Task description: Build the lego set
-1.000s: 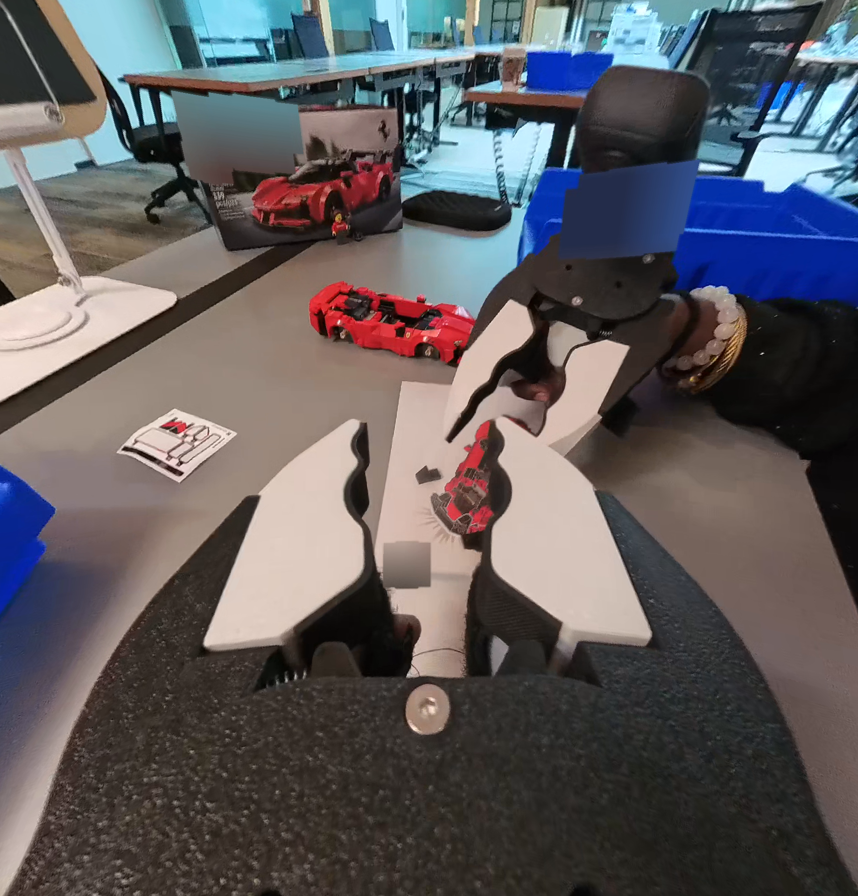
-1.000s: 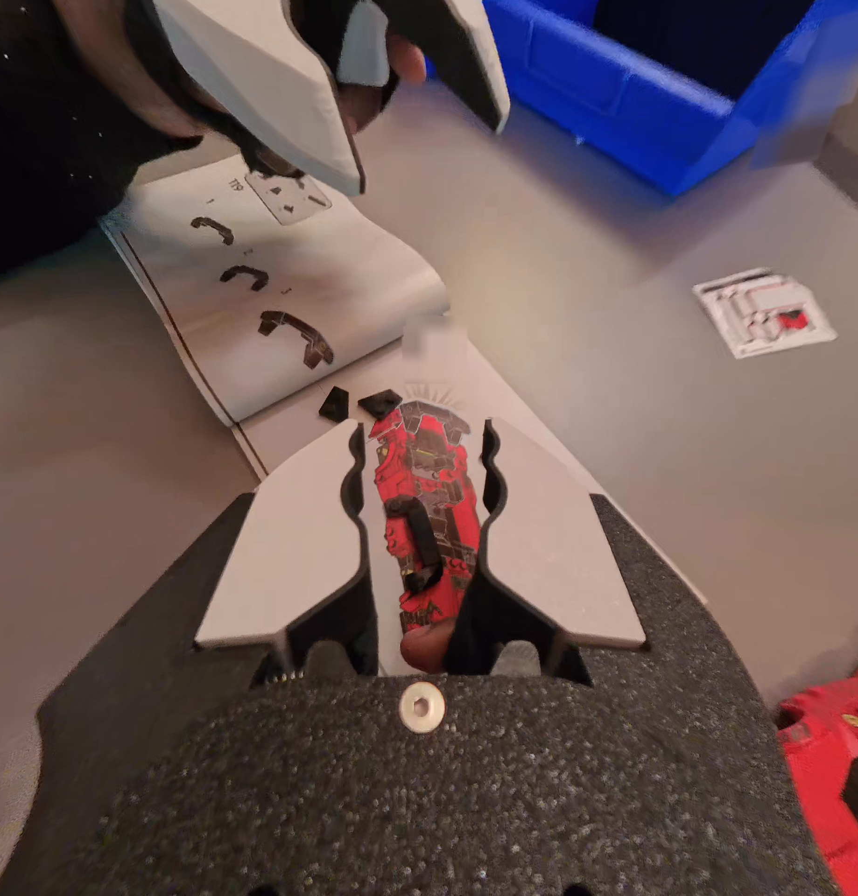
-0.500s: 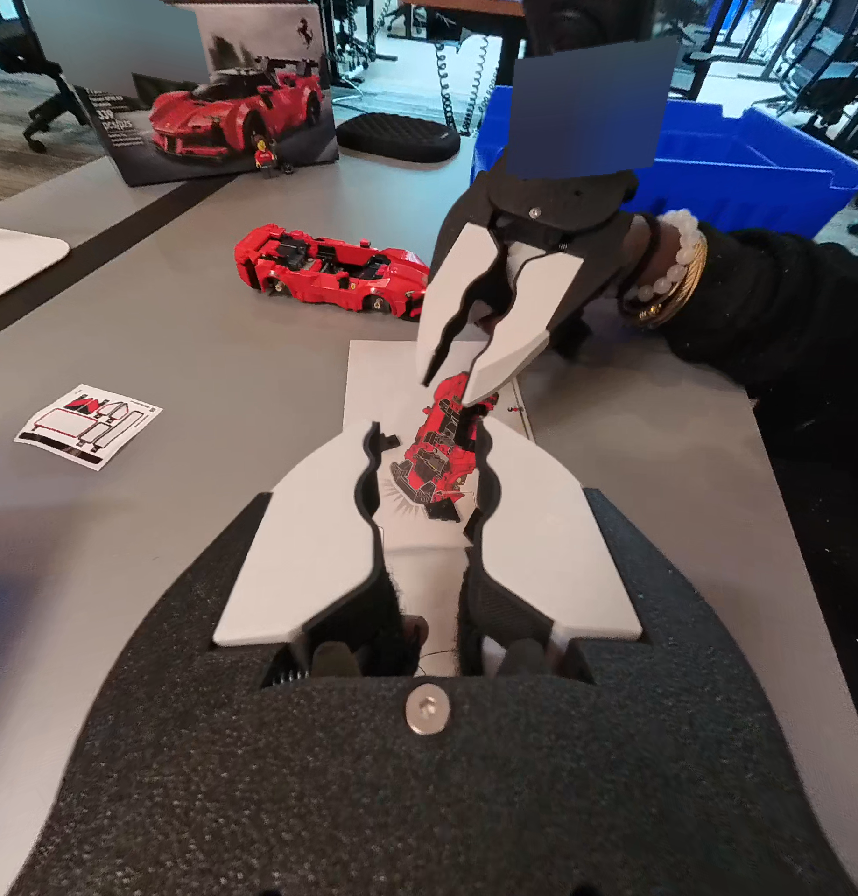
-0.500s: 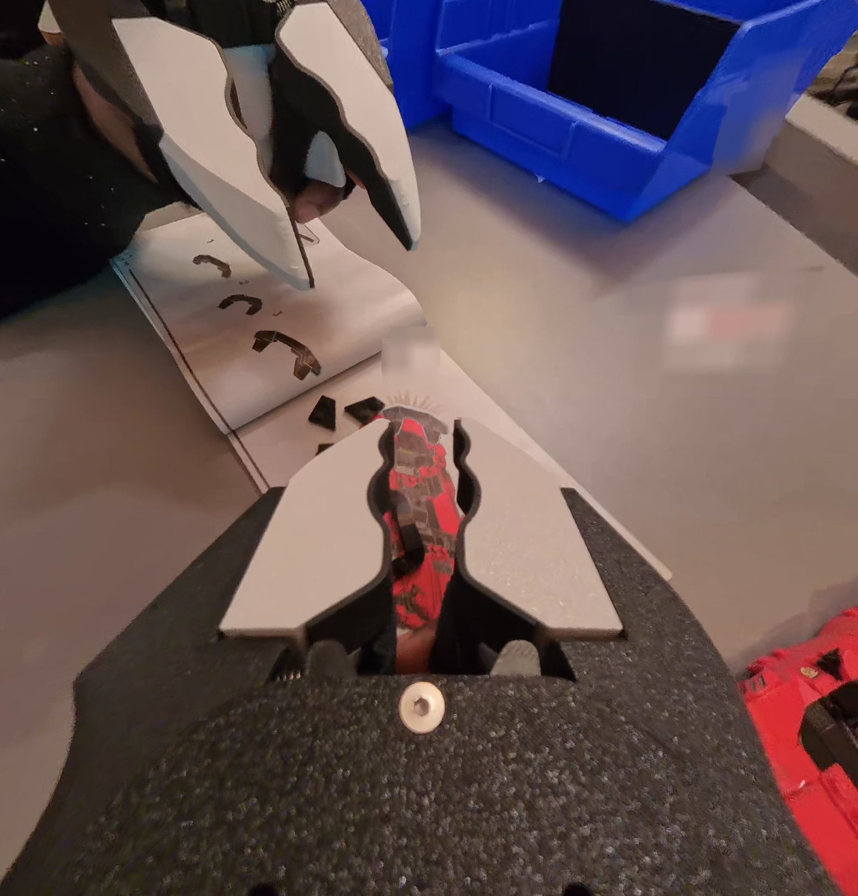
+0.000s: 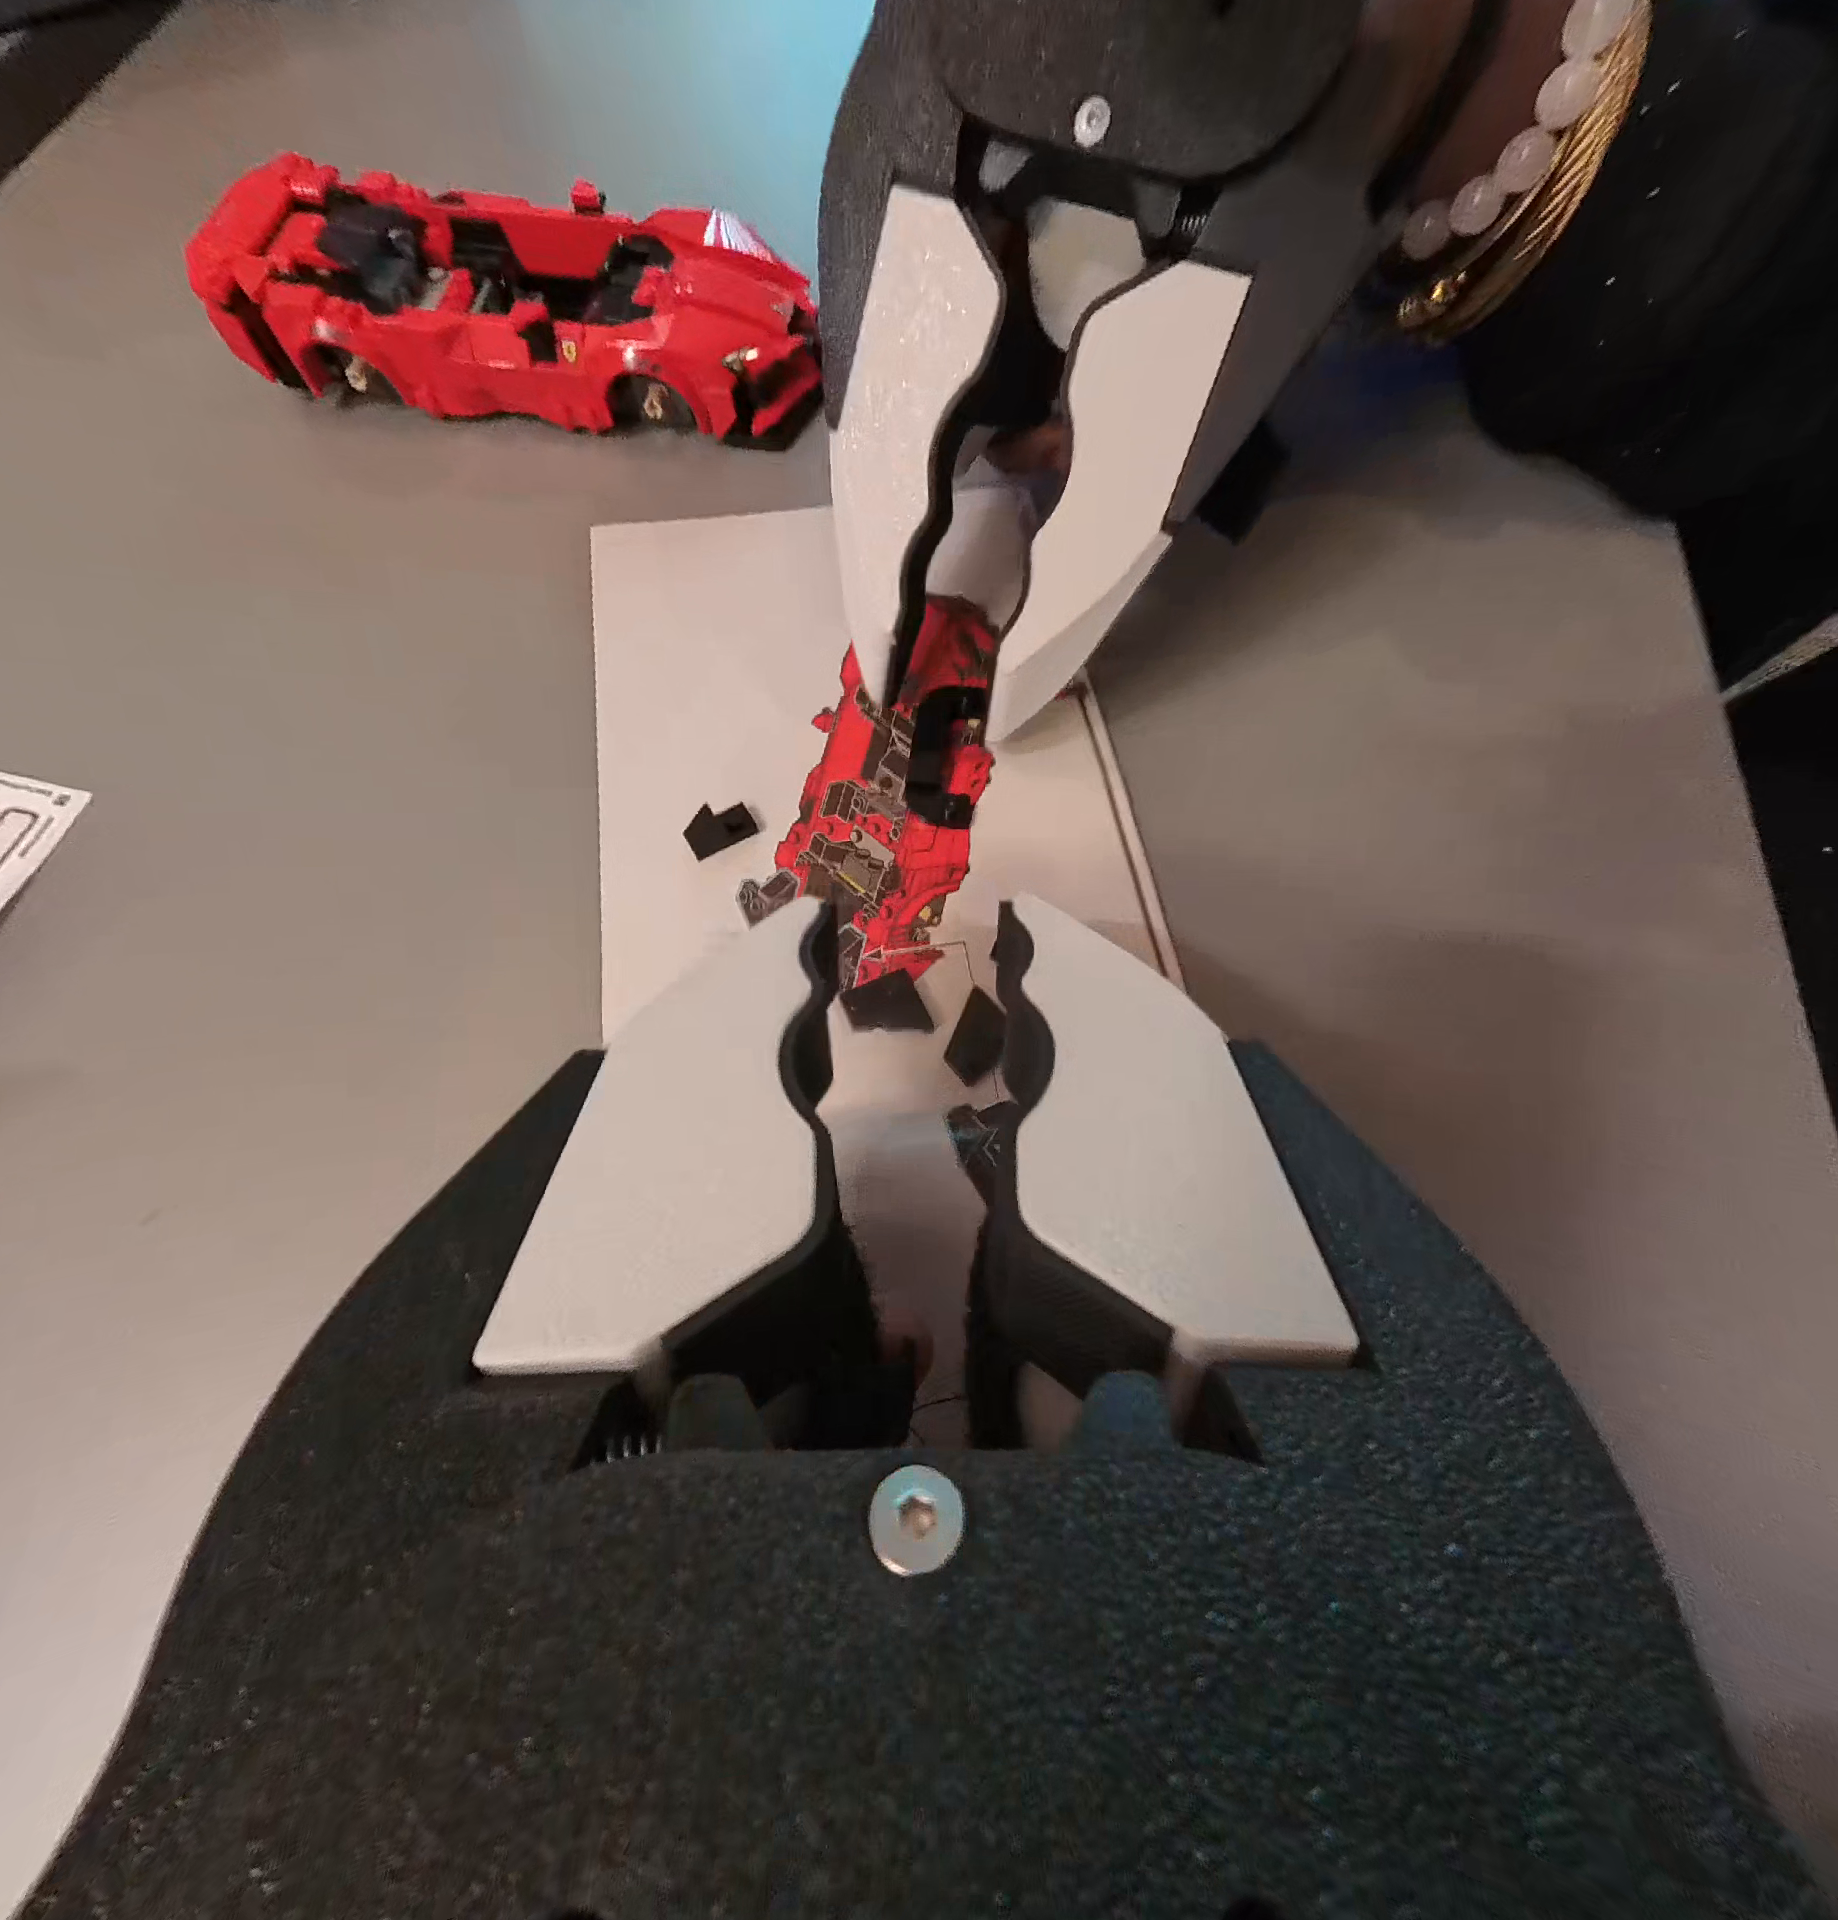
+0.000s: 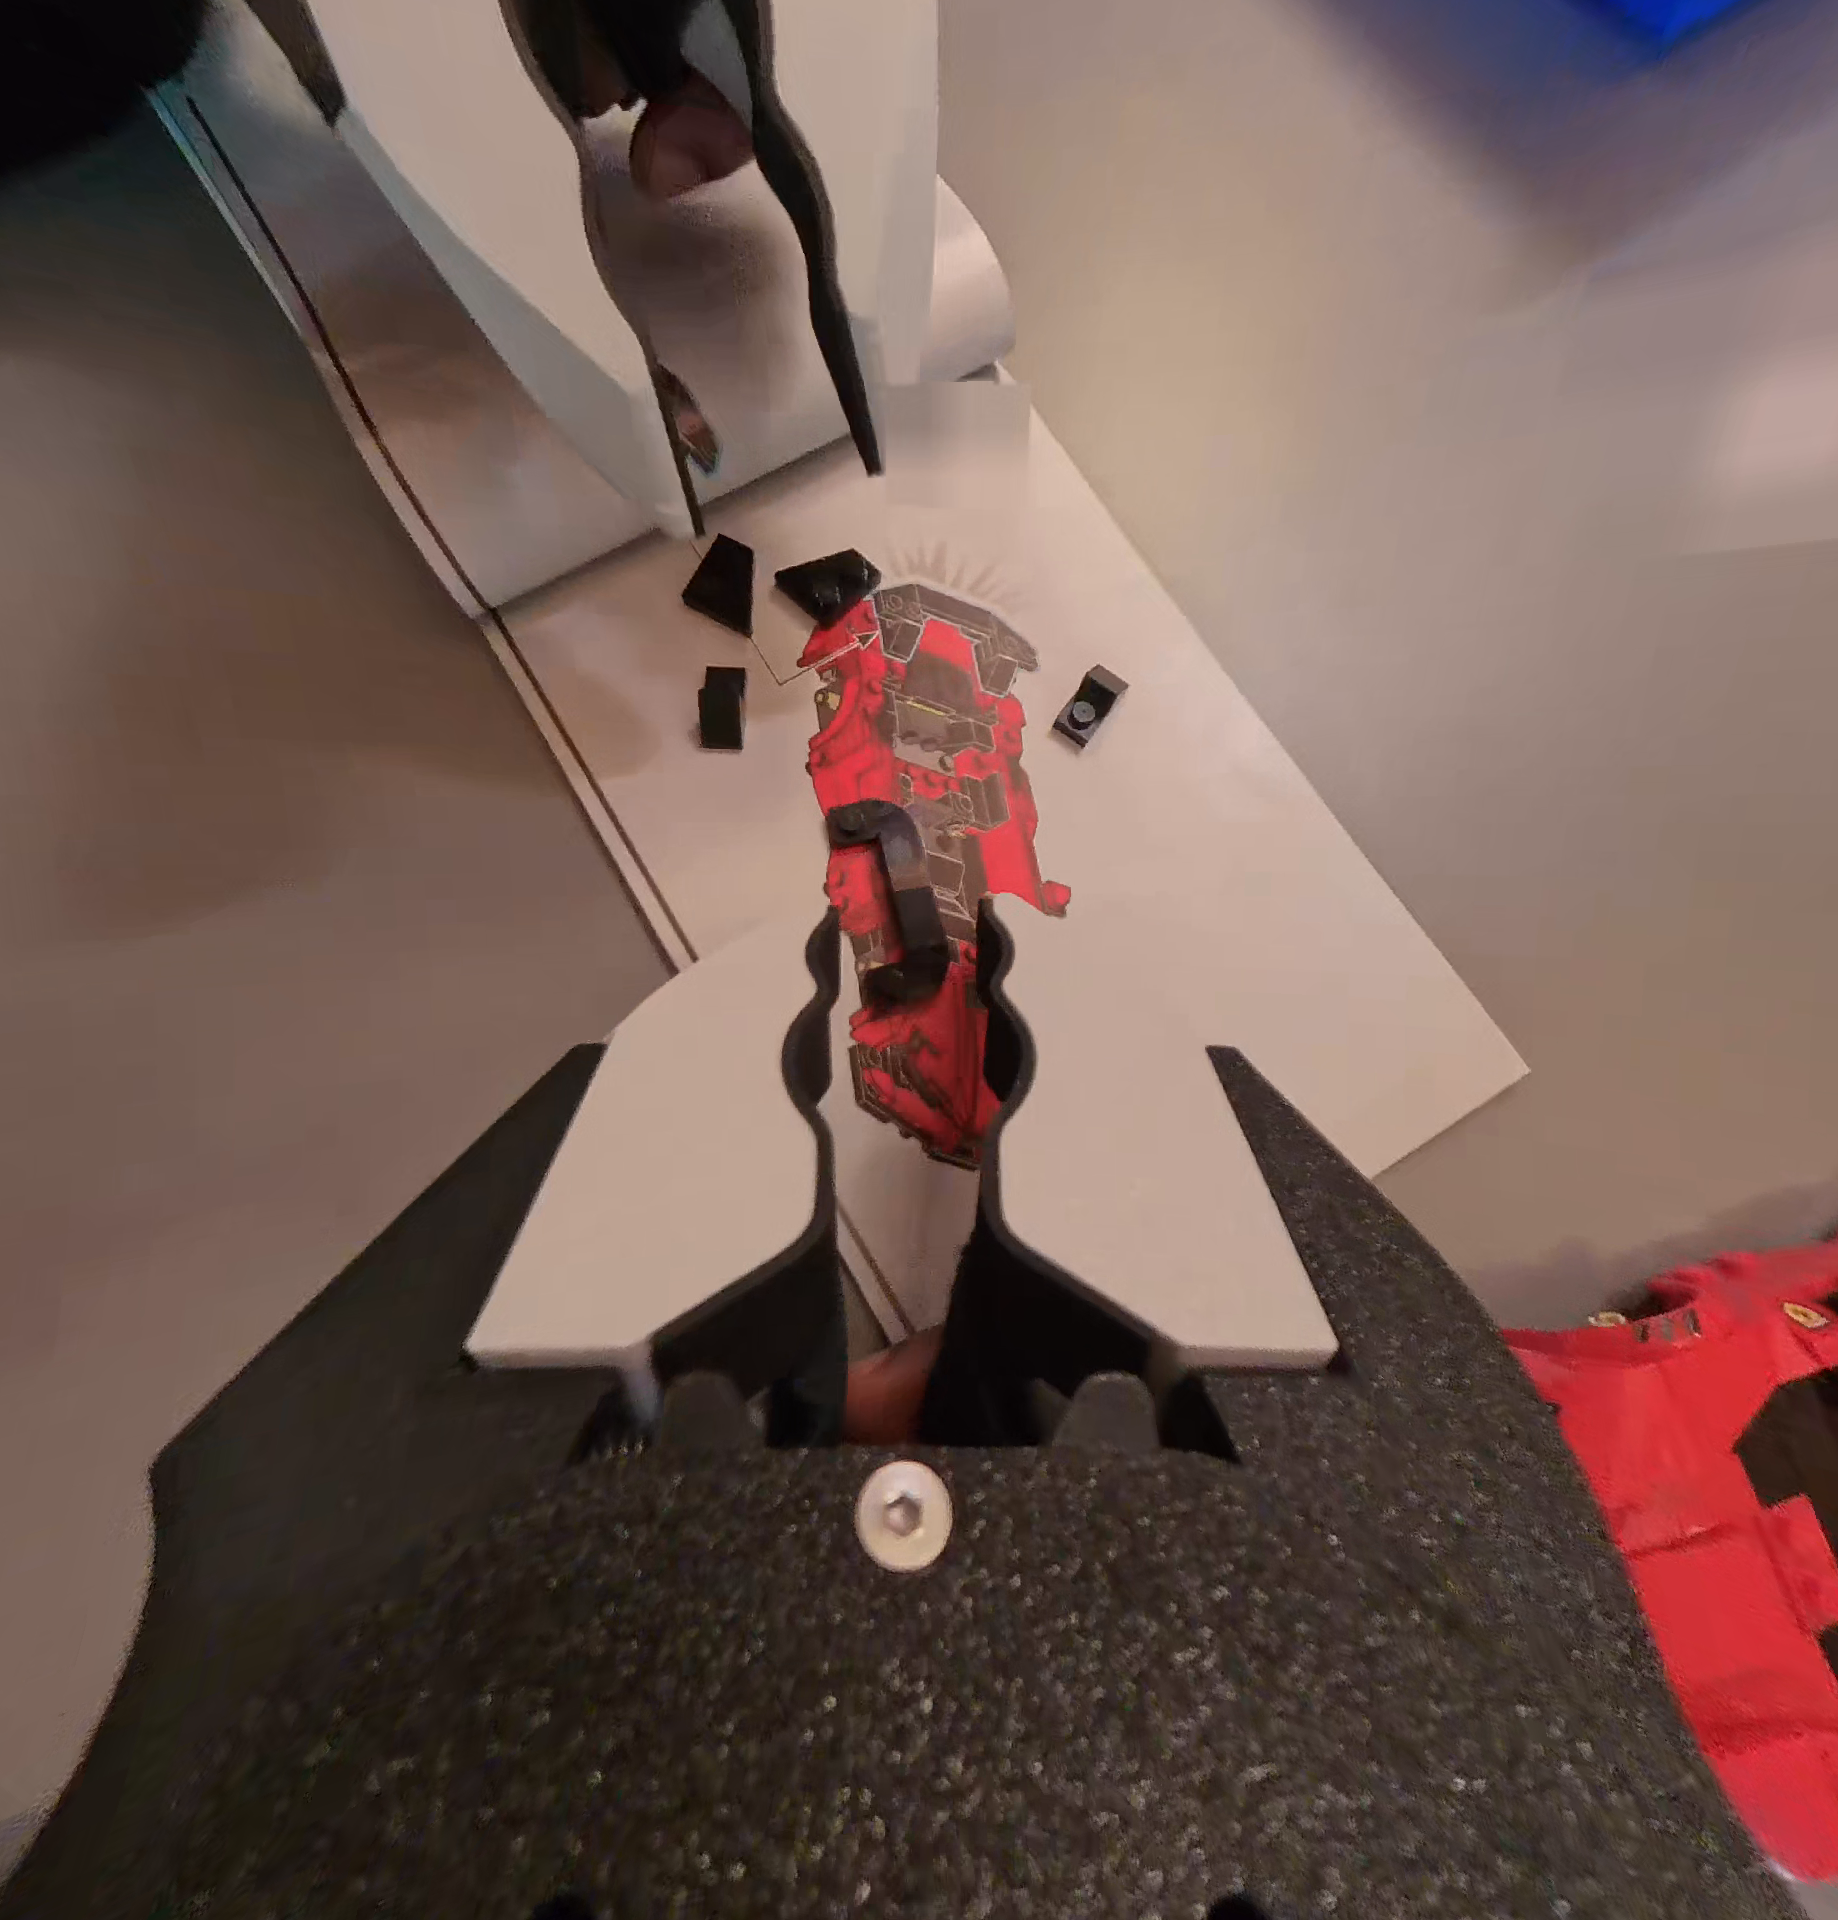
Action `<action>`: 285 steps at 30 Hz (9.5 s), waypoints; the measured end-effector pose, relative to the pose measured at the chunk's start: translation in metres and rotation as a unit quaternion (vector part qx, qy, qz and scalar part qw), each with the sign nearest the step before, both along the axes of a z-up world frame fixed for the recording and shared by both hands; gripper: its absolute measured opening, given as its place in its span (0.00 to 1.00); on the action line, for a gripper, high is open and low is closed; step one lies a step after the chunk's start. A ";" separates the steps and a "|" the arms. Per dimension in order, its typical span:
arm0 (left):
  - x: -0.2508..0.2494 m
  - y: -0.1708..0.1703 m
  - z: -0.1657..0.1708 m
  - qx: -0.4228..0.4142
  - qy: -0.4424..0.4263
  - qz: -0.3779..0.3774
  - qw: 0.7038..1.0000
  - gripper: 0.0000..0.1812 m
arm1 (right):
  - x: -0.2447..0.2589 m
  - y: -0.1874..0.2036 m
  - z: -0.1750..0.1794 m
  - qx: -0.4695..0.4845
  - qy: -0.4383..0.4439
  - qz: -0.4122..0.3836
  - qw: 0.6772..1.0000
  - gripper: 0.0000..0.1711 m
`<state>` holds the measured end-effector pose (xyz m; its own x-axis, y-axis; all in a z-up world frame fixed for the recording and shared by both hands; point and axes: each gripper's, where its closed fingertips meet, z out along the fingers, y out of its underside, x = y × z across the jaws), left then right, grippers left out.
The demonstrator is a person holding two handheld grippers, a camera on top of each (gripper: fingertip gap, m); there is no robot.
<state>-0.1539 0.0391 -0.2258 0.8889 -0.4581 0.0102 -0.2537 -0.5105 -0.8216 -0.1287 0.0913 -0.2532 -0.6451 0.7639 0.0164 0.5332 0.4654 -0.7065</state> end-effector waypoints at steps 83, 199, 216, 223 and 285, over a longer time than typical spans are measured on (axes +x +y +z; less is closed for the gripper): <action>-0.033 0.023 -0.010 -0.039 0.132 -0.265 0.954 0.27 | -0.012 0.030 0.004 -0.093 -0.002 -0.111 0.989 0.04; -0.038 -0.004 -0.001 0.056 0.050 -0.014 0.997 0.07 | -0.015 0.009 0.002 -0.087 -0.011 -0.213 0.973 0.04; 0.001 0.020 -0.026 -0.104 0.019 -0.110 0.988 0.06 | -0.002 -0.004 0.106 -0.690 -0.033 -0.147 0.708 0.05; 0.008 0.025 -0.031 -0.134 0.020 -0.103 0.985 0.01 | -0.006 0.004 0.064 -0.529 -0.023 -0.248 0.811 0.04; -0.030 0.023 -0.010 -0.051 0.018 -0.098 0.994 0.02 | -0.036 0.002 -0.001 -0.019 0.010 0.041 0.999 0.04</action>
<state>-0.1840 0.0617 -0.2358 0.7835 -0.6203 0.0355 -0.3839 -0.5283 -0.7573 -0.1647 0.0936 -0.2546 -0.7055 0.7087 0.0023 0.4800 0.4802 -0.7342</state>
